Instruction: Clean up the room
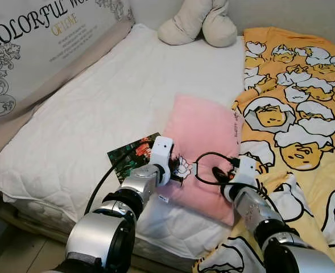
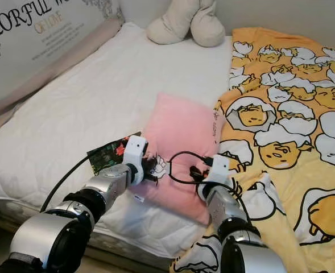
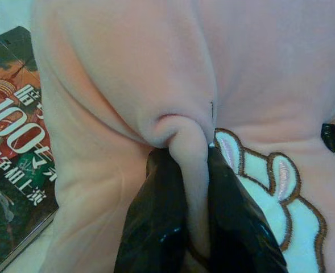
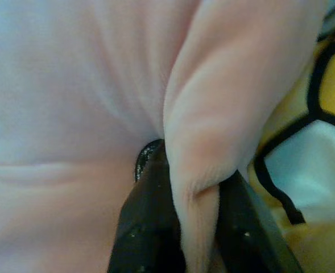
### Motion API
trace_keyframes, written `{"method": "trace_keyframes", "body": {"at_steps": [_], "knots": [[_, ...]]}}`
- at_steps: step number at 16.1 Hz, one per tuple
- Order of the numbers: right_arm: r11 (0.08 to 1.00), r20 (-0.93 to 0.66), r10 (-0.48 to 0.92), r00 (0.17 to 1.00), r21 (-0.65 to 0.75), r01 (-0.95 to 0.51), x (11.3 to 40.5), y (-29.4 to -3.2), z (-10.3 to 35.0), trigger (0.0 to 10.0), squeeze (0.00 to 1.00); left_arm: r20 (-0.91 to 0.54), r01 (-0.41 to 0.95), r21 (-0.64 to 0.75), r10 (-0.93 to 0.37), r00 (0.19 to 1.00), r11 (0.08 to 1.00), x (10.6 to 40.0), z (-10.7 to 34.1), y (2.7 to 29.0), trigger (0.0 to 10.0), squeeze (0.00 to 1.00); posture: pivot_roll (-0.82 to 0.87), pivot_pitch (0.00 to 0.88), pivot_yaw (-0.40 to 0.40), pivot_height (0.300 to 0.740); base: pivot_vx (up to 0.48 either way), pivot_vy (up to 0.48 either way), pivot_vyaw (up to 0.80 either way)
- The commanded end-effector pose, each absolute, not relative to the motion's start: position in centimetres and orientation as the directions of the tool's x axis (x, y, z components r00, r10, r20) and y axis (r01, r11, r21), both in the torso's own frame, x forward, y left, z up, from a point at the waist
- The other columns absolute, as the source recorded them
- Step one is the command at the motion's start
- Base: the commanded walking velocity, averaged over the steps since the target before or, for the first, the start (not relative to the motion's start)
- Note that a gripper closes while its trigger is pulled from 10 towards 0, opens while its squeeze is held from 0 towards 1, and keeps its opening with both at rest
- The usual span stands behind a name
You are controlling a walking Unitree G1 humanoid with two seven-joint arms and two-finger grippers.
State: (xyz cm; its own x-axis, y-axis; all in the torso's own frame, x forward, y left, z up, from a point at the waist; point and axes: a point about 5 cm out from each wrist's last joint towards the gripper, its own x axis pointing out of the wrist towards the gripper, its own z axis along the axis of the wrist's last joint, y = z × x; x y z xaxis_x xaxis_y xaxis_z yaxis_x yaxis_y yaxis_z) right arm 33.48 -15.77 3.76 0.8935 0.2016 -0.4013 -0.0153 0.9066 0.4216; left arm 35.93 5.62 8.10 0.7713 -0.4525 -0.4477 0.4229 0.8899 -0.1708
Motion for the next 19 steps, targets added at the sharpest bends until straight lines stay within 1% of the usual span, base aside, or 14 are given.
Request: {"method": "trace_keyframes", "body": {"at_steps": [1, 3, 4, 6, 8, 9, 10, 11, 12, 13, 14, 17, 18, 19], "knots": [[0.911, -0.385, 0.214, 0.898, 0.411, -0.041, 34.2, -15.6, 4.7, 0.0, 0.0, -0.403, 0.432, -0.204, -0.478, 0.781, 0.878, 36.5, 9.3, 5.2, 0.0, 0.0, 0.05, 0.0, 0.04, 0.74, 0.0, 0.0, 0.0], [0.906, -0.221, 0.188, 0.957, 0.414, -0.083, 36.6, -16.7, 9.0, 0.0, 0.0, -0.274, 0.468, -0.207, -0.51, 0.815, 0.859, 38.2, 12.9, 5.2, 0.0, 0.0, 0.06, 0.0, 0.042, 0.74, 0.0, 0.0, 0.0], [0.902, -0.142, 0.17, 0.975, 0.42, -0.096, 37.4, -17.2, 11.0, 0.0, 0.0, -0.207, 0.503, -0.202, -0.539, 0.816, 0.84, 38.8, 14.7, 5.0, 0.0, 0.0, 0.06, 0.0, 0.044, 0.74, 0.0, 0.0, 0.0], [0.908, -0.017, 0.154, 0.988, 0.398, -0.135, 38.2, -17.9, 14.1, 0.0, 0.0, -0.102, 0.546, -0.177, -0.567, 0.818, 0.819, 39.8, 17.7, 5.3, 0.0, 0.0, 0.05, 0.0, 0.049, 0.74, 0.0, 0.0, 0.0], [0.932, 0.104, 0.139, 0.985, 0.323, -0.165, 37.9, -18.5, 17.1, 0.0, 0.0, 0.018, 0.583, -0.112, -0.585, 0.811, 0.805, 40.5, 21.1, 6.2, 0.0, 0.0, 0.05, 0.0, 0.056, 0.74, 0.0, 0.0, 0.0], [0.971, 0.144, 0.098, 0.985, 0.203, -0.127, 37.3, -19.1, 18.1, 0.0, 0.0, 0.081, 0.576, -0.062, -0.571, 0.817, 0.815, 40.7, 22.3, 6.9, 0.0, 0.0, 0.05, 0.0, 0.055, 0.74, 0.0, 0.0, 0.0], [0.983, 0.164, 0.072, 0.984, 0.156, -0.098, 36.9, -19.2, 18.4, 0.0, 0.0, 0.095, 0.544, -0.026, -0.54, 0.837, 0.839, 40.7, 22.5, 7.4, 3.8, 0.0, 0.05, 0.0, 0.053, 0.74, 0.0, 0.0, 0.0], [0.985, 0.186, 0.054, 0.981, 0.152, -0.083, 36.5, -19.2, 18.5, 10.0, 0.0, 0.116, 0.548, -0.019, -0.542, 0.832, 0.836, 40.6, 22.5, 7.6, 10.0, 0.0, 0.05, 0.0, 0.051, 0.74, 0.0, 0.0, 0.0], [0.989, 0.2, 0.045, 0.979, 0.132, -0.073, 36.0, -18.9, 18.4, 10.0, 0.0, 0.149, 0.549, -0.006, -0.542, 0.827, 0.836, 40.5, 22.4, 7.8, 10.0, 0.0, 0.05, 0.0, 0.048, 0.74, 0.0, 0.0, 0.0], [0.989, 0.195, 0.028, 0.98, 0.139, -0.056, 35.7, -18.7, 17.8, 10.0, 0.0, 0.163, 0.565, -0.079, -0.549, 0.82, 0.821, 40.4, 22.1, 7.7, 10.0, 0.0, 0.05, 0.0, 0.046, 0.74, 0.0, 0.48, 0.0], [0.99, 0.173, 0.025, 0.985, 0.131, -0.048, 35.4, -18.2, 17.1, 10.0, 0.0, 0.165, 0.539, -0.089, -0.521, 0.837, 0.838, 40.4, 21.8, 7.9, 10.0, 0.0, 0.05, 0.0, 0.045, 0.74, 0.0, 0.48, 0.0], [0.994, 0.145, 0.045, 0.988, 0.096, -0.06, 34.6, -17.2, 16.3, 10.0, 0.0, 0.178, 0.493, -0.089, -0.473, 0.863, 0.865, 40.3, 21.4, 8.2, 10.0, 0.0, 0.05, 0.0, 0.042, 0.74, 0.0, 0.48, 0.0], [0.994, 0.146, 0.044, 0.988, 0.09, -0.057, 34.6, -17.2, 16.3, 10.0, 0.0, 0.18, 0.482, -0.077, -0.463, 0.868, 0.873, 40.3, 21.3, 8.3, 10.0, 0.0, 0.04, 0.0, 0.043, 0.74, 0.0, 0.48, 0.0], [0.995, 0.15, 0.039, 0.988, 0.088, -0.053, 34.6, -17.2, 16.4, 10.0, 0.0, 0.183, 0.48, -0.095, -0.459, 0.869, 0.872, 40.2, 21.2, 8.4, 10.0, 0.0, 0.05, 0.0, 0.043, 0.74, 0.0, 0.48, 0.0]]}}
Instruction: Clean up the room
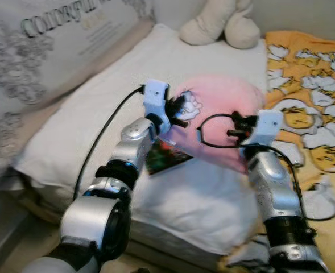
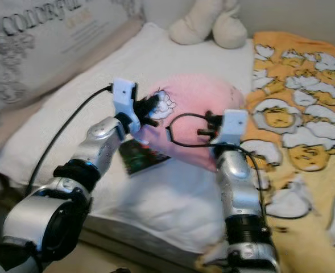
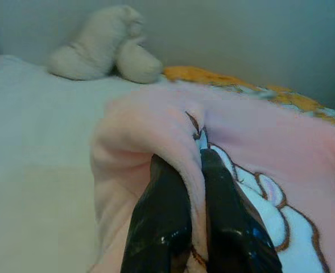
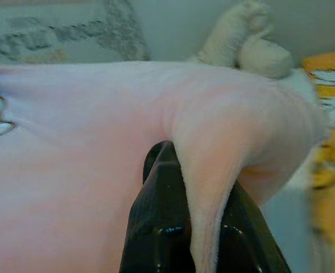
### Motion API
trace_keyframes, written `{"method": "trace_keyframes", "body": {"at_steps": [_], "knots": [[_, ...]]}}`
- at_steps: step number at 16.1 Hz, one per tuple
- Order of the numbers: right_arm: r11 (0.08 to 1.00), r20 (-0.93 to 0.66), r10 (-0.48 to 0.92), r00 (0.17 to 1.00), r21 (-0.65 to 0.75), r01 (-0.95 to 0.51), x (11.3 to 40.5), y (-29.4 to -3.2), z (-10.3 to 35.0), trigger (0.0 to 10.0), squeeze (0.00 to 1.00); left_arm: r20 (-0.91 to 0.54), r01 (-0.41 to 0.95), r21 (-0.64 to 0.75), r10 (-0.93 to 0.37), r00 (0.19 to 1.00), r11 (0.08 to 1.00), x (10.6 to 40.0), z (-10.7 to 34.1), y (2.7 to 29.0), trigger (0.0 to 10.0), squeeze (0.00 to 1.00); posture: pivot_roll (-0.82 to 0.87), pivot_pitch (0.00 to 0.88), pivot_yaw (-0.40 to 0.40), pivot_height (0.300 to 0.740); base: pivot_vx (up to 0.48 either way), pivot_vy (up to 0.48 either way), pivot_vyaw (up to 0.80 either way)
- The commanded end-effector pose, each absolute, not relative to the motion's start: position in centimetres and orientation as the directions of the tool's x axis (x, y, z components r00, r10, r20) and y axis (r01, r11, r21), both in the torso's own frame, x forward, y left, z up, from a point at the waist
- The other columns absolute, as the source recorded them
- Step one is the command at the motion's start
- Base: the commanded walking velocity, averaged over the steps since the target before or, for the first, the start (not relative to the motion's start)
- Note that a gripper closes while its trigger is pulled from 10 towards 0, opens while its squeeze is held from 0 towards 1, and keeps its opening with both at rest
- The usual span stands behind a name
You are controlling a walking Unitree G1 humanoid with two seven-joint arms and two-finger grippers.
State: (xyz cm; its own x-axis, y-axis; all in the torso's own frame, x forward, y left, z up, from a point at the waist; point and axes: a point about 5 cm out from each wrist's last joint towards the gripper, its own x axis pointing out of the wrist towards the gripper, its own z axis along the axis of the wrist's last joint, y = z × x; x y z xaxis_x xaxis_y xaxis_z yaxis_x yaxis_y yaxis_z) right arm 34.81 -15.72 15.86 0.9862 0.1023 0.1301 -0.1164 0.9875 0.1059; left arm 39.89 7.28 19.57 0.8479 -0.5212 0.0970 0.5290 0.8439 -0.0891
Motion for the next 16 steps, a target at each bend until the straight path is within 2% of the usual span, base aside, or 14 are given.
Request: {"method": "trace_keyframes", "body": {"at_steps": [1, 5, 8, 9, 13, 14, 16], "knots": [[0.995, 0.15, 0.036, 0.988, 0.084, -0.049, 34.5, -17.3, 16.3, 10.0, 0.0, 0.188, 0.475, -0.109, -0.451, 0.873, 0.873, 40.3, 21.1, 8.5, 10.0, 0.0, 0.05, 0.0, 0.042, 0.74, 0.0, 0.48, 0.0], [0.996, 0.135, 0.038, 0.99, 0.074, -0.048, 34.4, -17.2, 16.0, 10.0, 0.0, 0.178, 0.451, -0.123, -0.428, 0.886, 0.884, 40.2, 20.7, 8.4, 10.0, 0.0, 0.05, 0.0, 0.038, 0.74, 0.0, 0.48, 0.0], [0.996, 0.119, 0.076, 0.99, 0.032, -0.081, 34.5, -16.8, 15.8, 10.0, 0.0, 0.158, 0.478, -0.121, -0.458, 0.875, 0.87, 40.2, 20.4, 8.3, 10.0, 0.0, 0.05, 0.0, 0.036, 0.74, 0.0, 0.48, 0.0], [0.996, 0.103, 0.09, 0.991, -0.018, -0.088, 34.5, -16.7, 15.6, 10.0, 0.0, 0.156, 0.469, -0.135, -0.448, 0.88, 0.873, 40.2, 20.4, 8.4, 10.0, 0.0, 0.05, 0.0, 0.034, 0.74, 0.0, 0.48, 0.0], [0.996, 0.08, 0.085, 0.993, 0.008, -0.086, 34.5, -17.0, 15.2, 10.0, 0.0, 0.142, 0.422, -0.176, -0.402, 0.905, 0.889, 40.3, 19.9, 8.9, 10.0, 0.0, 0.05, 0.0, 0.031, 0.74, 0.0, 0.48, 0.0], [0.996, 0.075, 0.086, 0.993, 0.005, -0.087, 34.5, -17.0, 15.2, 10.0, 0.0, 0.132, 0.38, -0.15, -0.362, 0.923, 0.913, 40.4, 19.7, 9.2, 10.0, 0.0, 0.05, 0.0, 0.031, 0.74, 0.0, 0.48, 0.0], [0.996, 0.063, 0.094, 0.994, 0.0, -0.095, 34.6, -17.0, 15.0, 10.0, 0.0, 0.139, 0.329, -0.203, -0.305, 0.942, 0.922, 40.4, 19.7, 9.6, 10.0, 0.0, 0.06, 0.0, 0.027, 0.74, 0.0, 0.0, 0.0]]}}
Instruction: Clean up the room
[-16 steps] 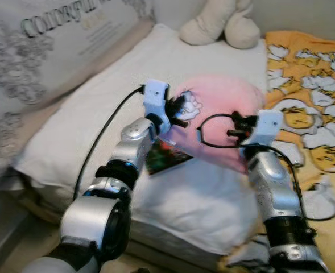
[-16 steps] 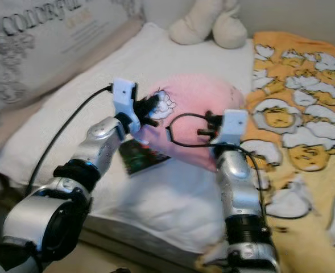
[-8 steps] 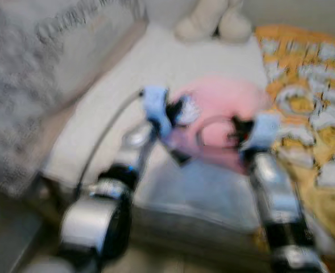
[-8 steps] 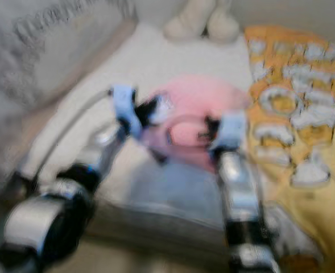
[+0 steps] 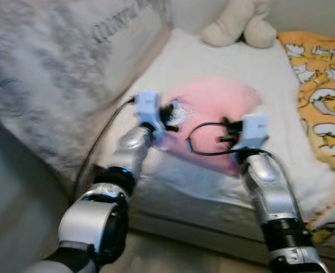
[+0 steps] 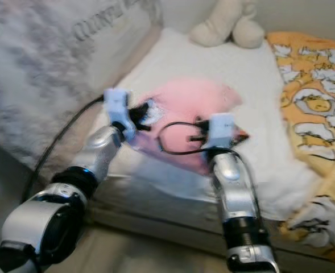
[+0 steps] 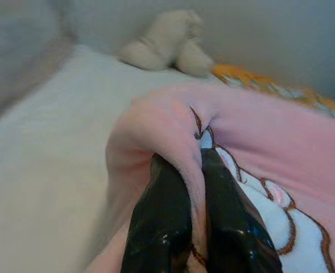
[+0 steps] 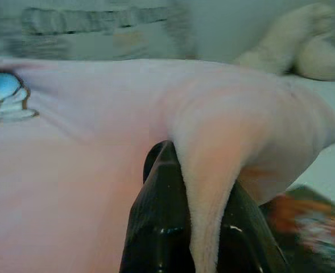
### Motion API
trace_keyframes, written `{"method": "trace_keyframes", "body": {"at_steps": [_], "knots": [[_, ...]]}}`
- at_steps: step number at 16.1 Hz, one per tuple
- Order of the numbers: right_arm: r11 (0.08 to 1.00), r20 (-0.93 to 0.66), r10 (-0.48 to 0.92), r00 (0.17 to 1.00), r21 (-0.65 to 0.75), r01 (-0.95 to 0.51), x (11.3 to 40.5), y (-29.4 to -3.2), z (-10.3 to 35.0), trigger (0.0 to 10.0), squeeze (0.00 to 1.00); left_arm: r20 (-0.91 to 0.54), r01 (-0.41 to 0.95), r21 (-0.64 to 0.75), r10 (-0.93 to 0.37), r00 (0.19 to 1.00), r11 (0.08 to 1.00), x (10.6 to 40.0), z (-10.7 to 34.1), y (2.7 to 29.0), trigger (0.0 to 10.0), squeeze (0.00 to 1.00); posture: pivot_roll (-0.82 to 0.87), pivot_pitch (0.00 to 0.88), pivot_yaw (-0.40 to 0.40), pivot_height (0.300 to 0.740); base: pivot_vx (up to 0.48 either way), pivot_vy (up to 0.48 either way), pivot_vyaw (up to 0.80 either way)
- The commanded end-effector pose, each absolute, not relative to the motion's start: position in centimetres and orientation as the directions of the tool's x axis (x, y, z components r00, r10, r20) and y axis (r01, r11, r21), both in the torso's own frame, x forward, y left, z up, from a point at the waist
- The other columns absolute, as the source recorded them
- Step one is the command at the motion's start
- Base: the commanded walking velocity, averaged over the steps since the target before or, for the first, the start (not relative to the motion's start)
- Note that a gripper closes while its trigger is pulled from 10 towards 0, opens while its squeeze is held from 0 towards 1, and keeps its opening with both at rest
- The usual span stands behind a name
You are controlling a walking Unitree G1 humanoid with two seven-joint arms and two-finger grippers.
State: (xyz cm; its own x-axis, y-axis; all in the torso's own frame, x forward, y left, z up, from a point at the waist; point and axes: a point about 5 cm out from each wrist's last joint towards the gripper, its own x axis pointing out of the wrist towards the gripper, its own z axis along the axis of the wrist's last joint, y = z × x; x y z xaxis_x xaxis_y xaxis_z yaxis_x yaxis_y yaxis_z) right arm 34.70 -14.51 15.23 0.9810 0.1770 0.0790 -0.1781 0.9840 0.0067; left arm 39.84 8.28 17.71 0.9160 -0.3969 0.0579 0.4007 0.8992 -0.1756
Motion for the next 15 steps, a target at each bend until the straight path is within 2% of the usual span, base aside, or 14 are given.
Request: {"method": "trace_keyframes", "body": {"at_steps": [1, 4, 15], "knots": [[0.994, 0.06, 0.105, 0.993, -0.008, -0.105, 34.7, -16.9, 15.0, 10.0, 0.0, 0.138, 0.279, -0.211, -0.254, 0.957, 0.937, 40.5, 19.6, 9.9, 10.0, 0.0, 0.06, 0.0, 0.028, 0.74, 0.48, 0.0, 0.0], [0.994, 0.063, 0.112, 0.992, -0.025, -0.111, 35.1, -17.1, 15.4, 10.0, 0.0, 0.128, 0.251, -0.198, -0.229, 0.965, 0.947, 40.3, 19.2, 9.6, 10.0, 0.0, 0.06, 0.0, 0.022, 0.74, 0.48, 0.0, 0.0], [0.992, 0.001, 0.11, 0.994, -0.065, -0.109, 35.9, -17.6, 14.4, 10.0, 0.0, 0.09, 0.234, -0.2, -0.22, 0.971, 0.951, 40.6, 19.3, 8.8, 10.0, 0.0, 0.07, 0.0, 0.016, 0.74, 0.48, 0.0, 0.45]]}}
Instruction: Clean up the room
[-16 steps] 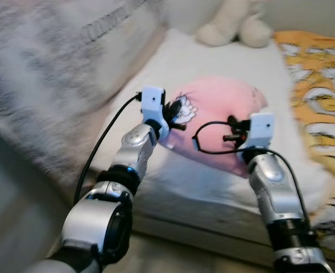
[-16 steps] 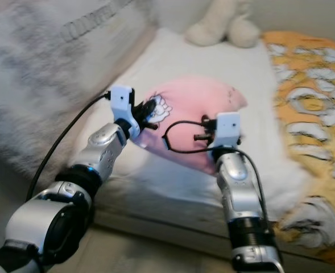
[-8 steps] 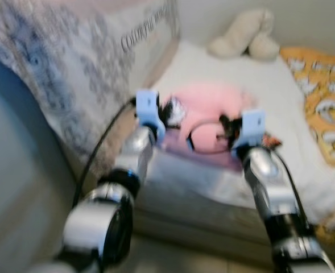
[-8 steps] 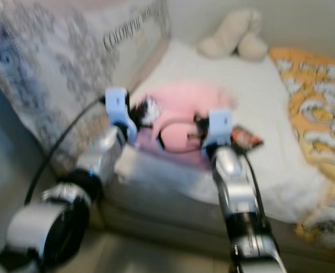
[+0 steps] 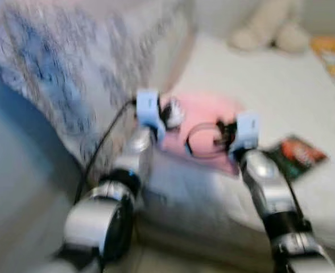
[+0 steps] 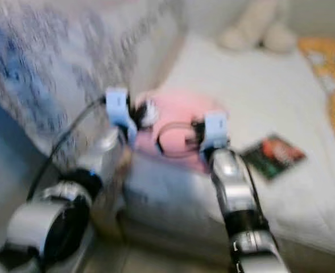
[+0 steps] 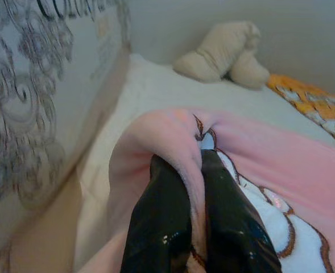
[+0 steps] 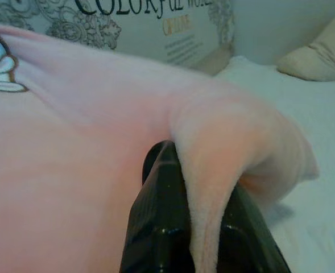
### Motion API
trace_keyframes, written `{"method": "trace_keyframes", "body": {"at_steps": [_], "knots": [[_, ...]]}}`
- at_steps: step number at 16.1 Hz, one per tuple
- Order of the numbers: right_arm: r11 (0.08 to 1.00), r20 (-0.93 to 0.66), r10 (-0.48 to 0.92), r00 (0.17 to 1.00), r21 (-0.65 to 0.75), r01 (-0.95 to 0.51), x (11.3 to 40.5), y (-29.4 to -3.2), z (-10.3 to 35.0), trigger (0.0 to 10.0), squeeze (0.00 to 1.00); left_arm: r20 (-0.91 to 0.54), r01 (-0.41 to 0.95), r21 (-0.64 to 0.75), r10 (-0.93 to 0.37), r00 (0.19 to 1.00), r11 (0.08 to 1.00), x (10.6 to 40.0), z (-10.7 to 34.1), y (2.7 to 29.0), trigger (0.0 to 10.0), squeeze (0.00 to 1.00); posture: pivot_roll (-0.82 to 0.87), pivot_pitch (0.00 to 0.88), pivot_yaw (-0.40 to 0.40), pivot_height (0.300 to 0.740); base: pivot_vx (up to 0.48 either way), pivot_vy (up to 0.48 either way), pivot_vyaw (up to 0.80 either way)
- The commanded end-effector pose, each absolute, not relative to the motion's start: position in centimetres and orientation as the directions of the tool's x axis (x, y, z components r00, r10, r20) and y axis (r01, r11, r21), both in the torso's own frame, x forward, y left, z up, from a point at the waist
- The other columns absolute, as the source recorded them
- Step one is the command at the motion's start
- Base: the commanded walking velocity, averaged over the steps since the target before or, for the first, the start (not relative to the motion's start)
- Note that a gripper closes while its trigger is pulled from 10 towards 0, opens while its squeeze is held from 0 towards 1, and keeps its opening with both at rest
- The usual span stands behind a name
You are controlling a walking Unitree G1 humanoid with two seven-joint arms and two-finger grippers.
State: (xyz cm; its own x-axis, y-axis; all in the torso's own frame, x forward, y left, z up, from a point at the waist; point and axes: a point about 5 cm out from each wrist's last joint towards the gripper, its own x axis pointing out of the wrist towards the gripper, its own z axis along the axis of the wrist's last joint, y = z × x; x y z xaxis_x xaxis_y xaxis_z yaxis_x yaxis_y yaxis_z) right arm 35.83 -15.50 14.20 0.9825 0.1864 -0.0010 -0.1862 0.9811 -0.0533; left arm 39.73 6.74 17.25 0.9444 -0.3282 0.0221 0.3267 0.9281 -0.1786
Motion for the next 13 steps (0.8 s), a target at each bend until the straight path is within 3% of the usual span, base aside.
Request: {"method": "trace_keyframes", "body": {"at_steps": [1, 4, 5, 7, 9, 13], "knots": [[0.993, -0.003, 0.098, 0.995, -0.071, -0.098, 36.0, -17.9, 14.4, 10.0, 0.0, 0.086, 0.233, -0.206, -0.22, 0.972, 0.95, 40.6, 19.3, 8.6, 10.0, 0.0, 0.07, 0.0, 0.017, 0.74, 0.48, 0.0, 0.0], [0.987, -0.009, 0.099, 0.995, -0.127, -0.099, 36.6, -19.2, 15.1, 10.0, 0.0, 0.055, 0.215, -0.249, -0.208, 0.977, 0.944, 40.5, 19.0, 7.3, 10.0, 0.0, 0.07, 0.0, 0.023, 0.74, 0.48, 0.0, 0.0], [0.96, -0.077, 0.127, 0.989, -0.243, -0.142, 37.5, -19.8, 15.2, 10.0, 0.0, 0.035, 0.2, -0.264, -0.198, 0.98, 0.944, 40.3, 18.8, 6.2, 10.0, 0.0, 0.08, 0.0, 0.019, 0.74, 0.48, 0.0, 0.0], [0.932, -0.154, 0.131, 0.979, -0.318, -0.175, 38.3, -20.1, 14.7, 10.0, 0.0, -0.011, 0.14, -0.303, -0.15, 0.989, 0.943, 40.2, 18.3, 5.7, 10.0, 0.0, 0.08, 0.0, 0.013, 0.74, 0.48, 0.0, 0.0], [0.882, -0.287, 0.1, 0.953, -0.417, -0.218, 38.3, -20.3, 12.7, 10.0, 0.0, -0.132, 0.108, -0.293, -0.152, 0.98, 0.95, 39.2, 15.8, 4.3, 10.0, 0.0, 0.08, 0.0, 0.012, 0.74, 0.0, 0.0, 0.0], [0.855, -0.393, 0.056, 0.918, -0.456, -0.248, 37.1, -20.6, 9.8, 10.0, 0.0, -0.306, 0.085, -0.355, -0.202, 0.93, 0.931, 36.6, 11.3, 1.6, 10.0, 0.0, 0.04, 0.005, 0.008, 0.74, 0.0, 0.0, 0.0]]}}
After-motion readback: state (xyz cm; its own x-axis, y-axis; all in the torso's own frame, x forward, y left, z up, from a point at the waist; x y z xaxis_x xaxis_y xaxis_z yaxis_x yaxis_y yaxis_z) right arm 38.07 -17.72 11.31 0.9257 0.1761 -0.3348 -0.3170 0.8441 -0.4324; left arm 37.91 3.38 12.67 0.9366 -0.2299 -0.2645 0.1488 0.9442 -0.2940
